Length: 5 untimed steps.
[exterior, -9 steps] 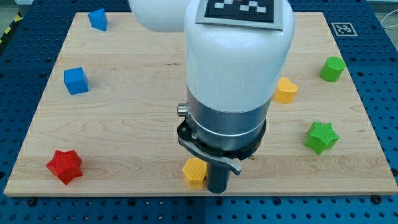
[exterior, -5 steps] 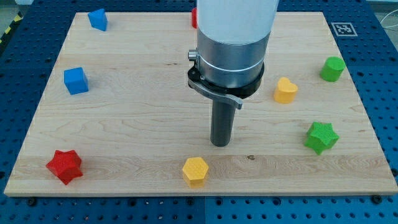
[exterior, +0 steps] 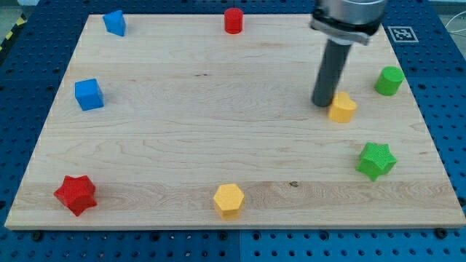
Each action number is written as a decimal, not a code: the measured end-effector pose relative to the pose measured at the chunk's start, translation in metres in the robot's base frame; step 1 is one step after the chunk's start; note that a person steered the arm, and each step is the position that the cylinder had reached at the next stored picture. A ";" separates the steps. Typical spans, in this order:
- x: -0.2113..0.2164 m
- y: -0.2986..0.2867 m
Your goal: Move the yellow heart to the bottom right
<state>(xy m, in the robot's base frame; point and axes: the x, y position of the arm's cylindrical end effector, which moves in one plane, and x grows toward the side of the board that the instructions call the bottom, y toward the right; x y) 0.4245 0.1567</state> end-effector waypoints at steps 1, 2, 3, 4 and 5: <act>0.000 0.035; 0.007 0.054; 0.025 0.060; 0.052 0.060; 0.079 0.061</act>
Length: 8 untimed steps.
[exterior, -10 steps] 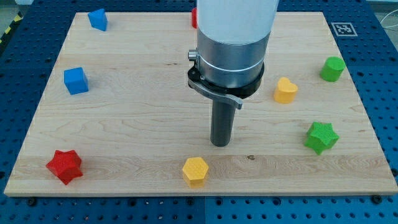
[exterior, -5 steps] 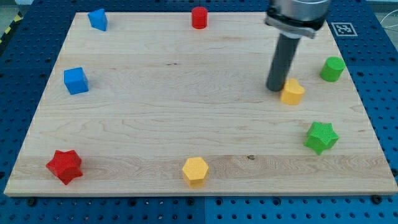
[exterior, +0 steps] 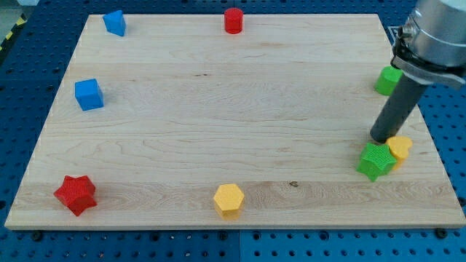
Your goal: Move the yellow heart to the bottom right
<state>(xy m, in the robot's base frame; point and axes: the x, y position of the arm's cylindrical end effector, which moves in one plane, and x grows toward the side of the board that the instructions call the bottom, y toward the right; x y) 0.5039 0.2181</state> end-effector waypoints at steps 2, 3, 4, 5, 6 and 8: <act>0.018 0.014; 0.018 0.022; 0.025 0.029; 0.032 0.032; 0.036 0.035; 0.050 0.039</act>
